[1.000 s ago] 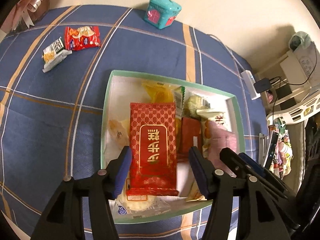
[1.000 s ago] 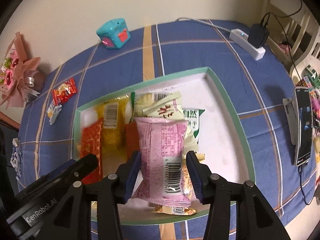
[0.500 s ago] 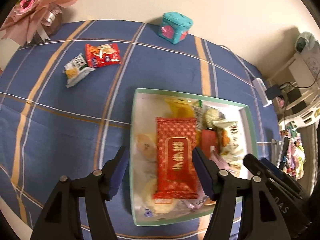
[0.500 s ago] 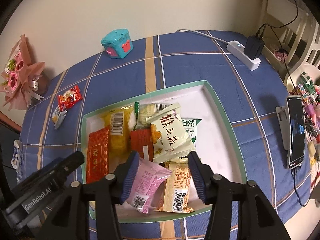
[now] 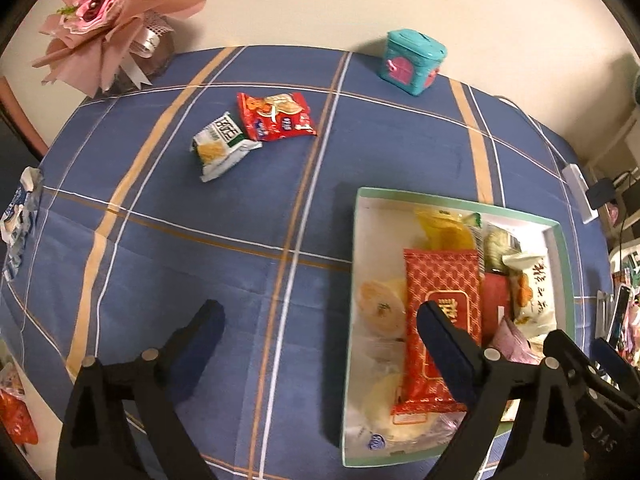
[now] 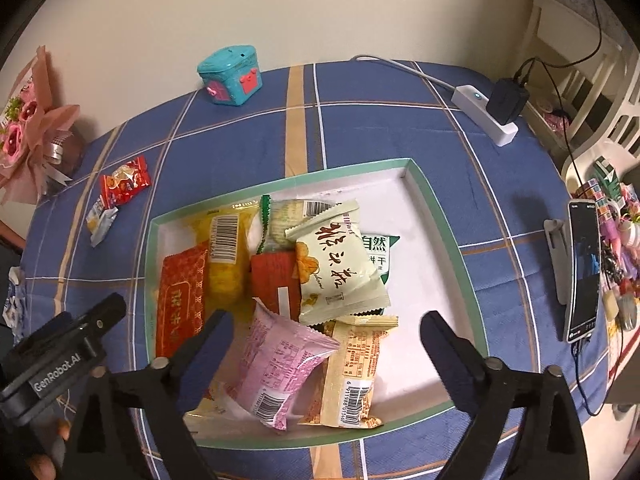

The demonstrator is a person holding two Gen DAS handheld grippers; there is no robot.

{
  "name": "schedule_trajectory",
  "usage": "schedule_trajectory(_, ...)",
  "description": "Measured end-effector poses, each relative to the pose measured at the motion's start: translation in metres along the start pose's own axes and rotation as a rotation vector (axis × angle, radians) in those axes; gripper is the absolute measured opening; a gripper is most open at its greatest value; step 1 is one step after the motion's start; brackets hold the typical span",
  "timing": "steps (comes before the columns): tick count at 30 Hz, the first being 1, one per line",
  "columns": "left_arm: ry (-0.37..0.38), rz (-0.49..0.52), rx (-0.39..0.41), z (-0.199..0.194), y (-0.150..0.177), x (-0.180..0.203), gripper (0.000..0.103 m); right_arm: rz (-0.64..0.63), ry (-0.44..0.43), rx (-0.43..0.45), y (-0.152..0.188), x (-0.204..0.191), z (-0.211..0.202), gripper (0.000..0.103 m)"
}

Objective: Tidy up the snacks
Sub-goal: 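Open both tools to release the red pack and pink bag into the tray, then withdraw both tools from the tray toward the last two snacks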

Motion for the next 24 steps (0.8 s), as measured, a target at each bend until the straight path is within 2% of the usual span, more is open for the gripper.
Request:
schedule_trajectory(7,-0.059,0.001,0.019,0.002,-0.003,-0.013,0.100,-0.016,-0.006,0.006,-0.001,-0.010,0.001,0.103)
schedule_trajectory(15,-0.076,-0.034,0.019,0.005,-0.008,-0.038,0.100,-0.045,-0.023,0.001,-0.001,-0.034,0.007,0.103)
schedule_trajectory(24,-0.143,-0.144,0.010,0.014,-0.012,-0.100,0.100,-0.092,-0.067,-0.001,0.002,-0.075,0.016,0.103)
Point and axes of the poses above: each gripper's, at about its wrist camera, not at the fingertips, and z roughly the way its jaws point, x to its right, y to its underside, the point moved 6 cm from there along z, roughly the way its jaws point, and after that the axes turned 10 degrees about -y, right-handed, at the moved point
